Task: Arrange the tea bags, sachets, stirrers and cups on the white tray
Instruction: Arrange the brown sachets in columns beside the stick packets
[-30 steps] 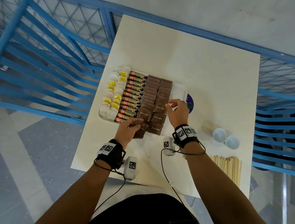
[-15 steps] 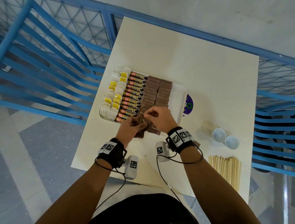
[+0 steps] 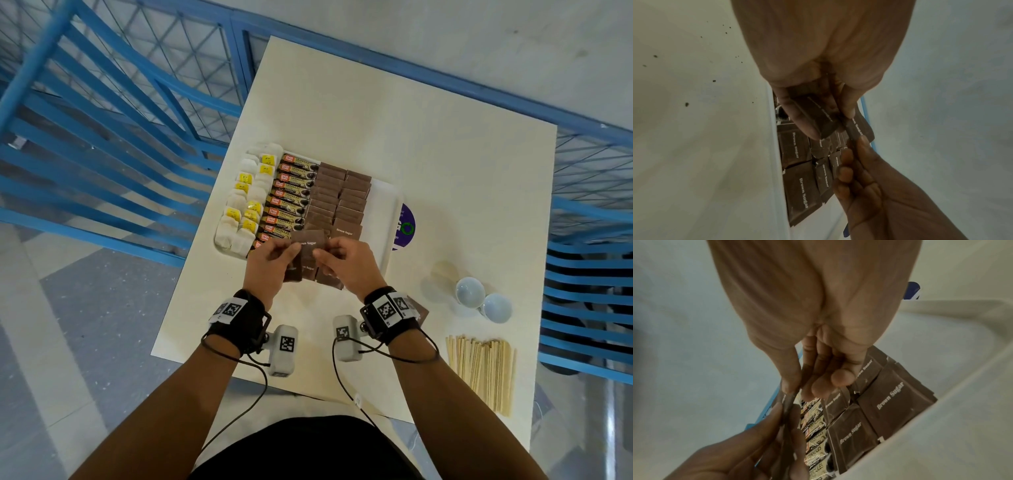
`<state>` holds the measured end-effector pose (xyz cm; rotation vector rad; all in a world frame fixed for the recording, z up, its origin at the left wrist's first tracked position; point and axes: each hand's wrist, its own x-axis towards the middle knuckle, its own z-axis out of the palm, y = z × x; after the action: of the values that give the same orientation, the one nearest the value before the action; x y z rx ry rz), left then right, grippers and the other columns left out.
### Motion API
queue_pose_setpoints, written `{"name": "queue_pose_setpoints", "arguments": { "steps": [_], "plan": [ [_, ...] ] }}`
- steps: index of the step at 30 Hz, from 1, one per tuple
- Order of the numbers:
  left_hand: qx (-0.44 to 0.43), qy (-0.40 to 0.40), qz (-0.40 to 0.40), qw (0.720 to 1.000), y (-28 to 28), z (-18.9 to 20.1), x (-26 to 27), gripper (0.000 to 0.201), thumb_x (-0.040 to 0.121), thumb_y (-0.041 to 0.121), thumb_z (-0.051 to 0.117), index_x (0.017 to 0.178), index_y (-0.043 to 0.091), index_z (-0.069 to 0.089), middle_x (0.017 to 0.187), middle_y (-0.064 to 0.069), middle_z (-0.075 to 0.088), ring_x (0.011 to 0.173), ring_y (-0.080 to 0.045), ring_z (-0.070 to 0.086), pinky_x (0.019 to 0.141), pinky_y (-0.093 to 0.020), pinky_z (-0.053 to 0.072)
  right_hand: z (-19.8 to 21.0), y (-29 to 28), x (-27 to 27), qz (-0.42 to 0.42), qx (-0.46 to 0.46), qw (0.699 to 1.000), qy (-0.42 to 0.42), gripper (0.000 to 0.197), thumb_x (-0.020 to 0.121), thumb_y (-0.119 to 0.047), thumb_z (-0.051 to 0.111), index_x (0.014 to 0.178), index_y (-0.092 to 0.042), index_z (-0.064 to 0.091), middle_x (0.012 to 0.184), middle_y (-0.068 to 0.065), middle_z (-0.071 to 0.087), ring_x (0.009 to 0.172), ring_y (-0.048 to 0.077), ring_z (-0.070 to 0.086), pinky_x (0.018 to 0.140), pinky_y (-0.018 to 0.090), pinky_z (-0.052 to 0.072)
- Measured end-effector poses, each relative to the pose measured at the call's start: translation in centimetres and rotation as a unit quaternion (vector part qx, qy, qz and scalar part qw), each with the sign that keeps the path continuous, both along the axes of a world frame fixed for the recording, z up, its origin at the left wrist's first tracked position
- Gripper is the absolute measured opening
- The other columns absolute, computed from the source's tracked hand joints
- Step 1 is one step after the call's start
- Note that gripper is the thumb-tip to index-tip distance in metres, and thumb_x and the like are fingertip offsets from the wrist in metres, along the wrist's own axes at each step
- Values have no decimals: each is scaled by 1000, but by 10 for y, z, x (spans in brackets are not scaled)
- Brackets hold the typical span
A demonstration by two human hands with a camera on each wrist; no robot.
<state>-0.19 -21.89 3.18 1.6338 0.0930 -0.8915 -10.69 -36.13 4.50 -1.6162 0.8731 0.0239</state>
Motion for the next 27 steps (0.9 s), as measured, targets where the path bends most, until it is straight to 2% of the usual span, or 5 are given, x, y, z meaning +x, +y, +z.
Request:
{"name": "queue_pose_setpoints", "arguments": {
  "steps": [7, 14, 17, 24, 27],
  "plan": [
    [24, 6, -4, 1000, 0, -3, 2, 7, 94, 22, 72, 92, 16, 71, 88, -7, 72, 84, -26, 71, 72, -45, 63, -5, -4, -1, -40, 92, 994, -31, 18, 98, 0, 58, 114, 1, 66, 81, 15, 75, 64, 22, 67, 69, 37, 59],
    [51, -16, -34, 998, -1, -3, 3, 10, 94, 23, 72, 92, 14, 73, 88, -8, 74, 80, -24, 71, 61, -39, 63, -6, -9, 9, 27, -52, 998, 25, 26, 91, -43, 69, 108, -23, 69, 94, -4, 73, 82, 13, 71, 77, 32, 61],
    [61, -18, -65, 996, 0, -3, 4, 12, 97, 23, 69, 99, 13, 73, 92, -7, 73, 83, -23, 71, 63, -38, 63, -12, -14, 15, 63, -96, 992, 44, 20, 88, -33, 75, 103, -21, 71, 94, -5, 73, 86, 11, 69, 80, 30, 60],
    [79, 19, -117, 990, 14, -9, 9, 30, 90, -11, 56, 111, 7, 68, 100, -10, 74, 95, -25, 70, 76, -41, 64, -15, -42, 37, -79, -158, 982, 63, 2, 90, -25, 73, 89, -25, 71, 78, -16, 69, 76, 3, 67, 75, 24, 56],
    [77, 31, -118, 990, 18, -10, 11, 29, 90, -14, 55, 110, 3, 66, 94, -6, 73, 84, -16, 71, 67, -28, 62, -21, -46, 47, -50, -171, 981, 74, 10, 90, -28, 73, 95, -20, 76, 81, -10, 73, 79, 7, 69, 81, 31, 58]
  ]
}}
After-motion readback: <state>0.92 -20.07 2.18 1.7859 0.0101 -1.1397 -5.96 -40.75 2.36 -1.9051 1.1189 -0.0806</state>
